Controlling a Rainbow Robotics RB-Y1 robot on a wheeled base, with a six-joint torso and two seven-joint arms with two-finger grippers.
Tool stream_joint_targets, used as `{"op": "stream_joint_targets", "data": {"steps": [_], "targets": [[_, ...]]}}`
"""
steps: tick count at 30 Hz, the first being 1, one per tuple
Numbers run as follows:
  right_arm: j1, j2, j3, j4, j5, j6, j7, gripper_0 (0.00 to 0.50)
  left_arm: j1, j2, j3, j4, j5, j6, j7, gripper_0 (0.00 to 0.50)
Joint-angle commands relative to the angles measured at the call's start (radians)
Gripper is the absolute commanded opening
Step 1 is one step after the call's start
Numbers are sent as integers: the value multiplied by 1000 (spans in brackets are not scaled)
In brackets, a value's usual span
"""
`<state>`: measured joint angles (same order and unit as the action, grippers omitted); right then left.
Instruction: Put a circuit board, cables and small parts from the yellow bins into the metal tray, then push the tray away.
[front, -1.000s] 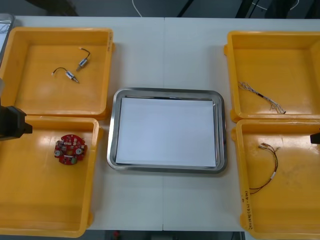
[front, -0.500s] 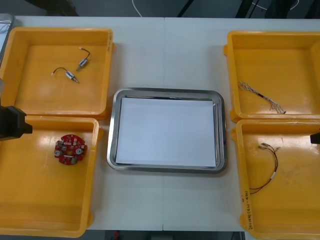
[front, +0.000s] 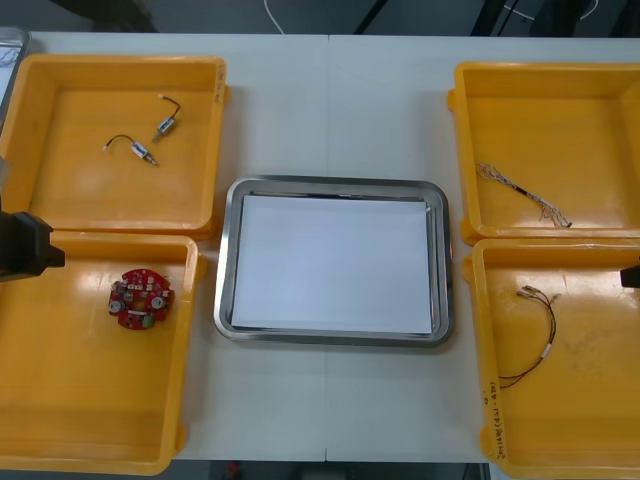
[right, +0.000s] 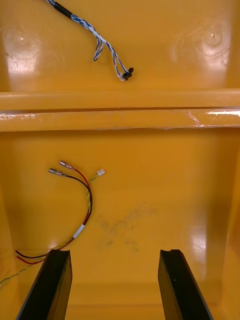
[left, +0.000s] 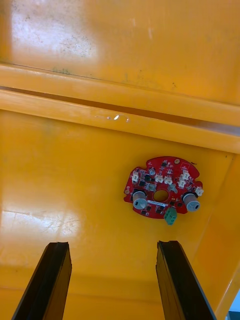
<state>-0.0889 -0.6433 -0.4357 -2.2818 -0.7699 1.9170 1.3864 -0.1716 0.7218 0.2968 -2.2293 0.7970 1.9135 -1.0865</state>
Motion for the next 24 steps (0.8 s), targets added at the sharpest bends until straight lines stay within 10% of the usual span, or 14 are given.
{"op": "stream_joint_targets", "data": {"steps": [1,24], "targets": [[15,-38,-28,-33,-8,3,3,500,15,42,27,-32,-4,6,-81,500],[17,2,3,-41,1,3,-188,500,47,5,-13,-26,24,6,-96,500]]}}
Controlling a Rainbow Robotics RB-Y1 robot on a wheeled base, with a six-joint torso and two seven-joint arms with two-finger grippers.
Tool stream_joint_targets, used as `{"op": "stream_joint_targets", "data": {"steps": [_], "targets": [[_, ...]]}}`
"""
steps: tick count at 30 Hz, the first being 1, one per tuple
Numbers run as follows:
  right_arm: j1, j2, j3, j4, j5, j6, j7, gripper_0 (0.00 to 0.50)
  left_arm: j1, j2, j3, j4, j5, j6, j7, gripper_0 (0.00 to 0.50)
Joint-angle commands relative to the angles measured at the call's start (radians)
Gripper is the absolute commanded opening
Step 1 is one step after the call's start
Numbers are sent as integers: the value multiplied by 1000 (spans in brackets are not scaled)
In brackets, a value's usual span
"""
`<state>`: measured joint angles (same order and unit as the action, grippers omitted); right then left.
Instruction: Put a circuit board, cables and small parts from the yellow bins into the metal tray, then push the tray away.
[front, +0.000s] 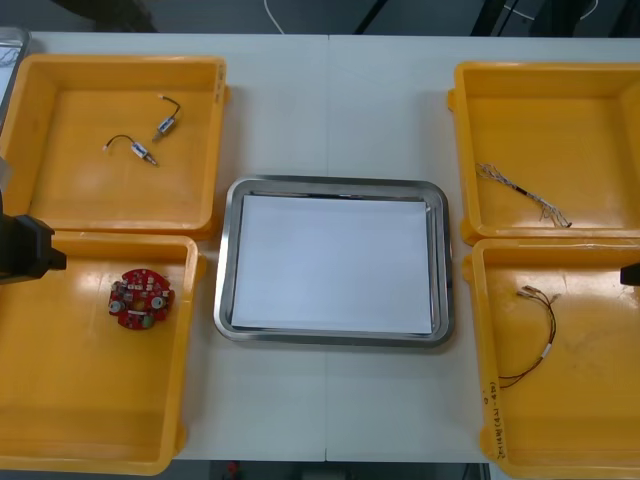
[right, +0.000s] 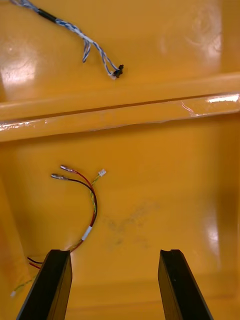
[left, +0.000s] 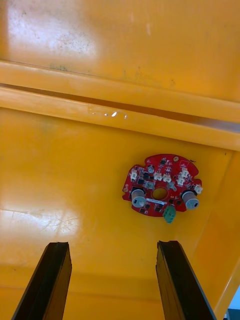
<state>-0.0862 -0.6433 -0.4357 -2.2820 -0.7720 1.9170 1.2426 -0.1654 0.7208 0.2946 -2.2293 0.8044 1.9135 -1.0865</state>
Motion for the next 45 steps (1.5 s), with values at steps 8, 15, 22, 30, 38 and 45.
{"op": "stream_joint_targets", "data": {"steps": [8,15,22,30,38,45], "targets": [[16,74,66,-68,77,3,-121,500,87,6,-42,-27,13,6,-118,500],[37,129,100,-70,129,3,-140,500,112,5,-78,-26,-1,6,-128,500],[94,165,114,-68,165,3,-163,500,145,3,-126,-18,-27,-84,-138,500],[108,217,149,-67,204,3,-278,500,147,-23,-167,40,-54,-185,-158,500],[109,226,187,-4,229,3,-284,500,142,-38,-216,88,-76,-261,-174,500],[109,228,187,58,238,3,-284,500,141,-38,-262,140,-91,-337,-185,500]]}}
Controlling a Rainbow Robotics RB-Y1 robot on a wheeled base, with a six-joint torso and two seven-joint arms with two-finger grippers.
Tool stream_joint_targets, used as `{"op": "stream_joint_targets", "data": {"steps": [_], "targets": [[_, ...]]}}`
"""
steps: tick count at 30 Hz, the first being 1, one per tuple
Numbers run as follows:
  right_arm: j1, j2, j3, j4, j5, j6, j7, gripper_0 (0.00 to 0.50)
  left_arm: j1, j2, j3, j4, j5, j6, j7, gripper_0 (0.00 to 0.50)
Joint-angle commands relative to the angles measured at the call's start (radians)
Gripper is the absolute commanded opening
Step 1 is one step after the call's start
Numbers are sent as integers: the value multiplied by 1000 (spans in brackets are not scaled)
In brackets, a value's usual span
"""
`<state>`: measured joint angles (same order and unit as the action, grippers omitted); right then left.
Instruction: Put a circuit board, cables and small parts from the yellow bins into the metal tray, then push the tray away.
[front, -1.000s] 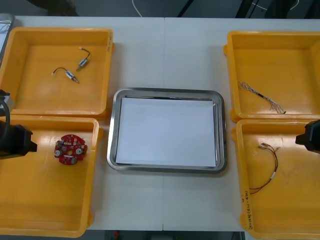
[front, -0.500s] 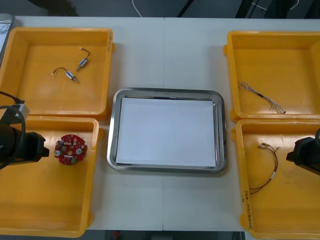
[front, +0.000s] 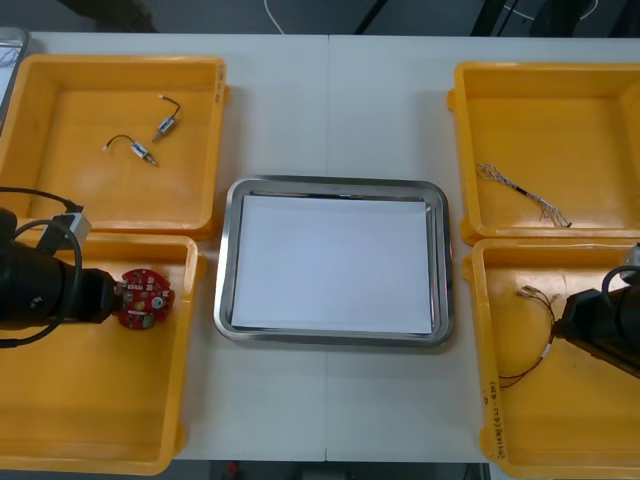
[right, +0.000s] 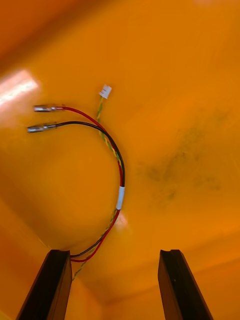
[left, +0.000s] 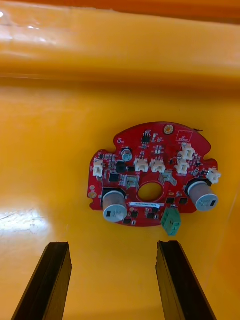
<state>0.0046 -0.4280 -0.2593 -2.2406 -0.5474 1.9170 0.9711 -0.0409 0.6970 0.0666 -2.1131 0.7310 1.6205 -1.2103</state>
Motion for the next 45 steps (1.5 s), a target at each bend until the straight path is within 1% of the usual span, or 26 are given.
{"op": "stream_joint_targets", "data": {"steps": [1,7,11,12,16,18,23,29,35,40,41,42,43,44,45], "targets": [[18,11,15,26,17,3,-12,500,15,-14,-42,33,-19,-59,-66,500],[18,12,43,70,43,-50,-17,500,13,-14,-79,53,-35,-102,-75,500],[29,22,43,93,58,-113,-18,500,12,-14,-88,56,-44,-103,-77,500],[29,22,43,93,58,-113,-18,500,12,-14,-88,56,-44,-103,-77,500],[63,26,66,98,72,-194,-23,500,12,-14,-96,65,-55,-110,-83,500],[74,26,74,98,78,-214,-26,500,12,-16,-100,74,-59,-120,-83,500],[87,51,75,98,86,-227,-32,500,9,-14,-117,99,-67,-149,-89,500],[95,81,77,98,101,-233,-38,500,9,-14,-119,99,-74,-156,-92,500],[109,81,110,102,126,-262,-49,500,6,-20,-119,119,-88,-182,-94,500],[113,81,121,134,138,-300,-52,500,1,-33,-119,117,-94,-182,-95,500],[113,81,123,139,139,-305,-52,500,-1,-36,-120,117,-96,-182,-97,448],[113,81,124,142,139,-308,-52,500,-1,-37,-119,119,-96,-182,-98,361],[113,81,130,150,144,-312,-52,500,-2,-40,-120,119,-97,-182,-98,161],[113,81,135,153,146,-317,-54,500,-4,-42,-120,119,-97,-180,-100,51],[113,81,143,157,152,-323,-57,500,-5,-43,-119,119,-99,-177,-101,3]]}}
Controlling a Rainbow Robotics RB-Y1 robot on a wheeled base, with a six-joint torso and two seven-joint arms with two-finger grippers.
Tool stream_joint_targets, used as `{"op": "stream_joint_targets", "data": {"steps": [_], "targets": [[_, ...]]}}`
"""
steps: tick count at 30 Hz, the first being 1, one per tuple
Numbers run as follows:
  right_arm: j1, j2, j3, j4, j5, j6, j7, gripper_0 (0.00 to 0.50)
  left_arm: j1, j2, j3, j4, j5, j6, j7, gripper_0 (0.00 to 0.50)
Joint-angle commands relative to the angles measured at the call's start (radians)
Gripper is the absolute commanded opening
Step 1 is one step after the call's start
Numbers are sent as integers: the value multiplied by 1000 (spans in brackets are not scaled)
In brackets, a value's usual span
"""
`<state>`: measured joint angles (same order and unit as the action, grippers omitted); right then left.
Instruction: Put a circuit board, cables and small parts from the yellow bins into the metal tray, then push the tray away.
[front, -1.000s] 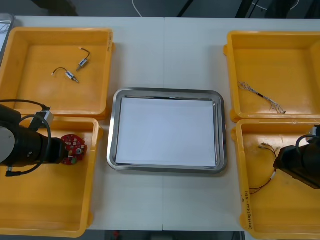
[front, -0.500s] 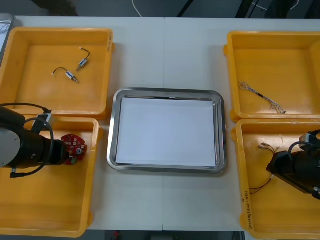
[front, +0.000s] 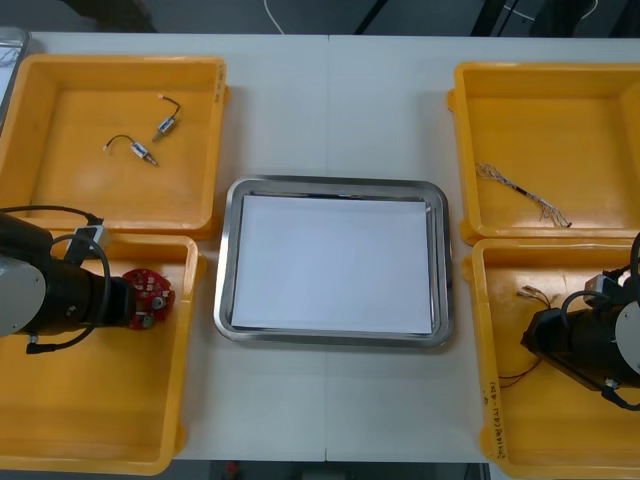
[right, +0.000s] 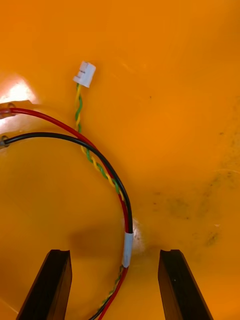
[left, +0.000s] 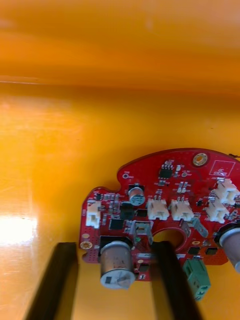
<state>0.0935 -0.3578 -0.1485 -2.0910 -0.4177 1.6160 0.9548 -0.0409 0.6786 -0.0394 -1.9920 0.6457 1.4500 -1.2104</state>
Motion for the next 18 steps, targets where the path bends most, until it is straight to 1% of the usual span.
{"op": "stream_joint_targets", "data": {"steps": [1,8,16,17,18], "targets": [[26,11,33,11,23,-25,-41,500,-5,-25,-13,-4,-14,-5,-100,3],[31,11,46,14,36,-31,-47,500,-7,-25,-4,-10,-9,9,-104,0],[45,11,52,14,37,-39,-45,500,-17,-24,70,-60,6,122,-106,0],[48,11,52,12,36,-41,-44,452,-20,-24,78,-67,8,138,-106,0],[49,11,53,14,37,-42,-45,292,-25,-24,95,-74,11,158,-106,0]]}}
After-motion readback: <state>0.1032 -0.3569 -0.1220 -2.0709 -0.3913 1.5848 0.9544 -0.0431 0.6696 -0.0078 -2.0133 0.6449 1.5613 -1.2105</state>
